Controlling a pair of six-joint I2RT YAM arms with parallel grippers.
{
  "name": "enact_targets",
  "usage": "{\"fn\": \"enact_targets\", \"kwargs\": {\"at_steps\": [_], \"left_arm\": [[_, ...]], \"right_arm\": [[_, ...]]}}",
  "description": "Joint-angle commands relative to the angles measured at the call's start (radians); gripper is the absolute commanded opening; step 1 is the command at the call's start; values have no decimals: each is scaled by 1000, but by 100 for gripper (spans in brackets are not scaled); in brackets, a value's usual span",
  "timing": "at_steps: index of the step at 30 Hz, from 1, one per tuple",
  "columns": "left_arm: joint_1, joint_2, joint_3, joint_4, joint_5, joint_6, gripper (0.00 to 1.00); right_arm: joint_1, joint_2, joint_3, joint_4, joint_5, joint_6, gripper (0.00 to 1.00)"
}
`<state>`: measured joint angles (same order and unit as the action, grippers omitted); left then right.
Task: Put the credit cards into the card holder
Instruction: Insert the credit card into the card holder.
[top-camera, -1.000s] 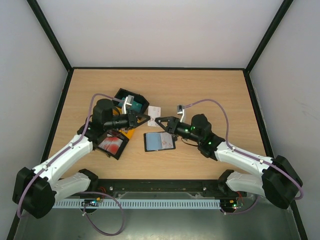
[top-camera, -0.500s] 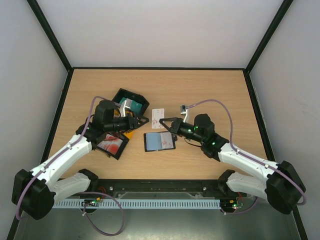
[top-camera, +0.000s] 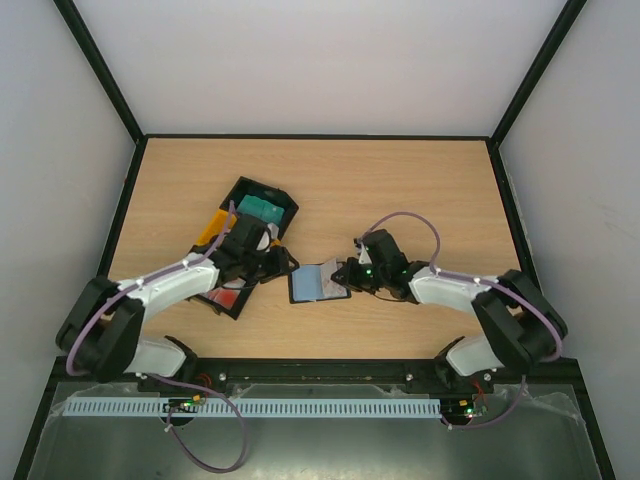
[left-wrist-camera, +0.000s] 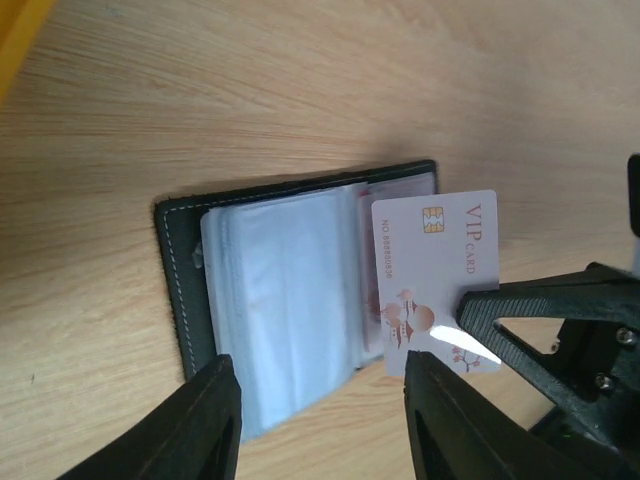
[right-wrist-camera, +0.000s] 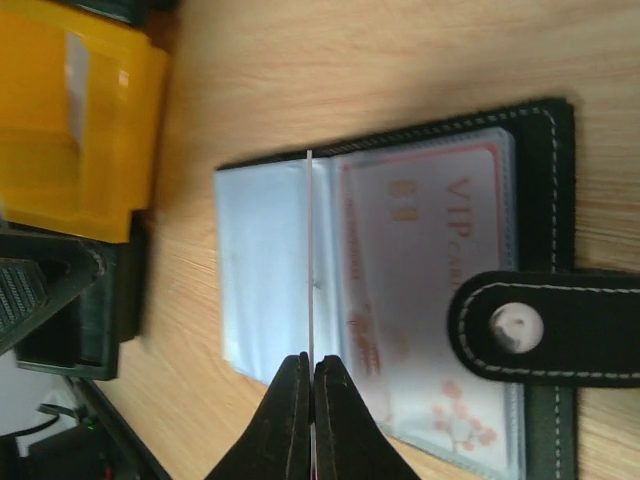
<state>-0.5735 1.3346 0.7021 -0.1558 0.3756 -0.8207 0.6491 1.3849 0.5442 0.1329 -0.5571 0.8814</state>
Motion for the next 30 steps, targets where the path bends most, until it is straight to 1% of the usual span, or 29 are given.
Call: {"fn": "enact_targets", "kwargs": {"at_steps": [1,5,11,17,21,26,28,30], "left_arm": [[-21,87,-22,115,-9,-19,44],[-30,170,-23,146,-15,-30,38],[-35,238,-28,152,-22,-45,30],[-43,248,-46,112,-78,-55,23],[-53,246,-48,87,-106,-57,19],[-62,190,-36,68,-101,-55,20],[-71,159,-28,56,-106,-55,23],[-82,138,-12,14,-142,-66,31]], "right_arm": [[-5,88,52,-20,-57,-53,2],[-5,133,74,-23,-71,-78,2],[-5,170,69,1,-100,-81,2],[-4,170,61,41,-117,-67,2],[-5,156,46,60,-101,-53,2],[-5,120,16,92,-82,-30,2],[-5,114,12,94,-73,-25,2],[-5,113,11,101,-69,-20,2]]}}
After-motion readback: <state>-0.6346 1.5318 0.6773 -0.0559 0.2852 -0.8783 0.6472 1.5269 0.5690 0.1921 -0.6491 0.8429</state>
